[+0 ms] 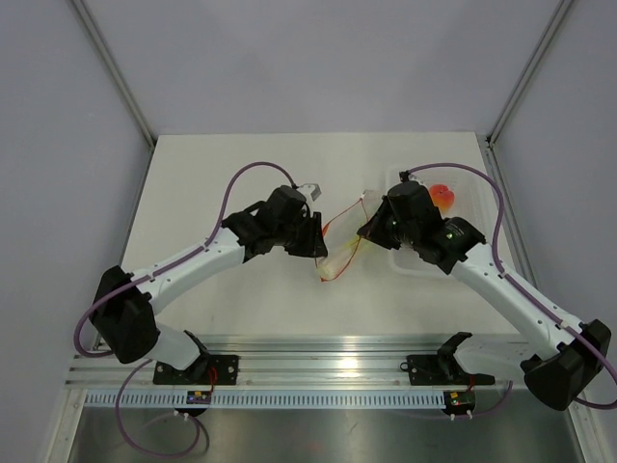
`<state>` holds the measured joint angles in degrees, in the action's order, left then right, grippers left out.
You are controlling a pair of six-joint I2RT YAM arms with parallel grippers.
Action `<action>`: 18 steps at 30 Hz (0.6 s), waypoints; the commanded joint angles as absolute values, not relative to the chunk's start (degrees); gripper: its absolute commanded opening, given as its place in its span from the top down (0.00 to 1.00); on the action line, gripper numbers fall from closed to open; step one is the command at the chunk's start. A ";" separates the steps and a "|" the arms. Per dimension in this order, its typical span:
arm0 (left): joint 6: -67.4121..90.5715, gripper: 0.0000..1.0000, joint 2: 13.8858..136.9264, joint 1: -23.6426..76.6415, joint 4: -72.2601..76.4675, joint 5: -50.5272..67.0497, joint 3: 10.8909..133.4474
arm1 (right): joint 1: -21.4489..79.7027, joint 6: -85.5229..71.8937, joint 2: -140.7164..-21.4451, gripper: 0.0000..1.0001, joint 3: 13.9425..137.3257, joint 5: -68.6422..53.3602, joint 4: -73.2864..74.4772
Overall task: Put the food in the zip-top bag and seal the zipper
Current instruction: Adjust the zipper food storage bag at the center of the board.
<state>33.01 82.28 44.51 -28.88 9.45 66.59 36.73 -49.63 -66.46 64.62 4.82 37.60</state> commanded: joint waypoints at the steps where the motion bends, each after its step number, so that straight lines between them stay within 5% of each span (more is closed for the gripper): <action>1: 34.01 0.66 82.53 44.74 -24.52 7.56 66.01 | 36.21 -50.36 -64.07 1.00 66.53 3.87 35.95; 6: 34.19 1.00 82.18 44.74 -27.14 7.12 67.93 | 35.77 -50.27 -64.07 1.00 66.62 3.43 36.30; 11: 33.31 1.00 79.37 44.65 -35.47 16.05 75.47 | 33.32 -47.12 -66.09 1.00 70.48 2.82 40.23; 18: 34.71 1.00 79.19 42.29 -47.38 42.24 88.59 | 31.03 -38.86 -74.95 1.00 98.63 0.88 58.78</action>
